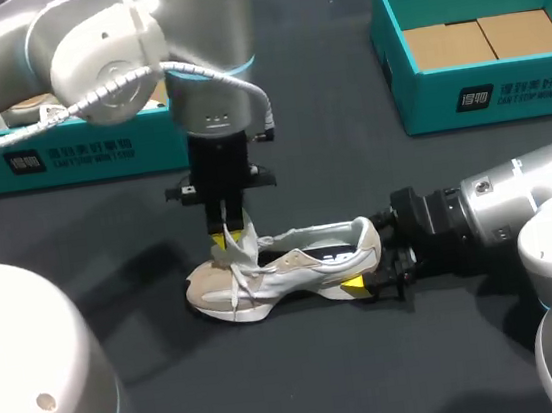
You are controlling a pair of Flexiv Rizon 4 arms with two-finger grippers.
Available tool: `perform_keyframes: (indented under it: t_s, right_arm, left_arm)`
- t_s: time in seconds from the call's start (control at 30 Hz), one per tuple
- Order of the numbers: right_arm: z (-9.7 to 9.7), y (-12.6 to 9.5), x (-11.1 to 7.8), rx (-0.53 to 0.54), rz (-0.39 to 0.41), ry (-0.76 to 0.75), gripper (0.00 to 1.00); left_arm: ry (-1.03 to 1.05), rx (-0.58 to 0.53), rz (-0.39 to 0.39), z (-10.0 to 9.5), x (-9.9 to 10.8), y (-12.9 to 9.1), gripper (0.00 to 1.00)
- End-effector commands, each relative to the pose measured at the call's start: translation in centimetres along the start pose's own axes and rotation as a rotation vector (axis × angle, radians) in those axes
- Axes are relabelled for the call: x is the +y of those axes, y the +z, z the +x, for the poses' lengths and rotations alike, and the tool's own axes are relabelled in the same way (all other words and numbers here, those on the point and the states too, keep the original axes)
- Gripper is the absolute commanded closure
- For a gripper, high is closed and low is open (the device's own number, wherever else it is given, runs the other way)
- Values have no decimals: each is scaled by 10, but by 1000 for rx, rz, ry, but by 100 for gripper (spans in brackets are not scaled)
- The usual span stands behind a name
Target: Take the shoe out of the shoebox, open the shoe tongue, remove and reinsert the insole, then place the shoe into the shoebox
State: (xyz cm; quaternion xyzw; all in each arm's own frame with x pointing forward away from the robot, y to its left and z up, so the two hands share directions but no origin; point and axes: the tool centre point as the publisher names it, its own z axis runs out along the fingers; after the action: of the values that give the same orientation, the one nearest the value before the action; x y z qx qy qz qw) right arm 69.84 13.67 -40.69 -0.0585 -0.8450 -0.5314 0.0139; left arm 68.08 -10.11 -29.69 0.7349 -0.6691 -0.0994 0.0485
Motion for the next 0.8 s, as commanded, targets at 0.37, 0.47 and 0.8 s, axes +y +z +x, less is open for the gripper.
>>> perform_keyframes:
  t_s: [0.37, 0.47, 0.8]
  right_arm:
    - [1, 2, 0, -1, 4, 0, 100]
    - [1, 2, 0, -1, 4, 0, 100]
    - [1, 2, 0, -1, 4, 0, 100]
  left_arm:
    - [42, 135, 26, -31, 6, 31, 100]
    - [34, 112, 8, -34, 2, 39, 100]
    - [31, 44, -36, -41, -6, 50, 79]
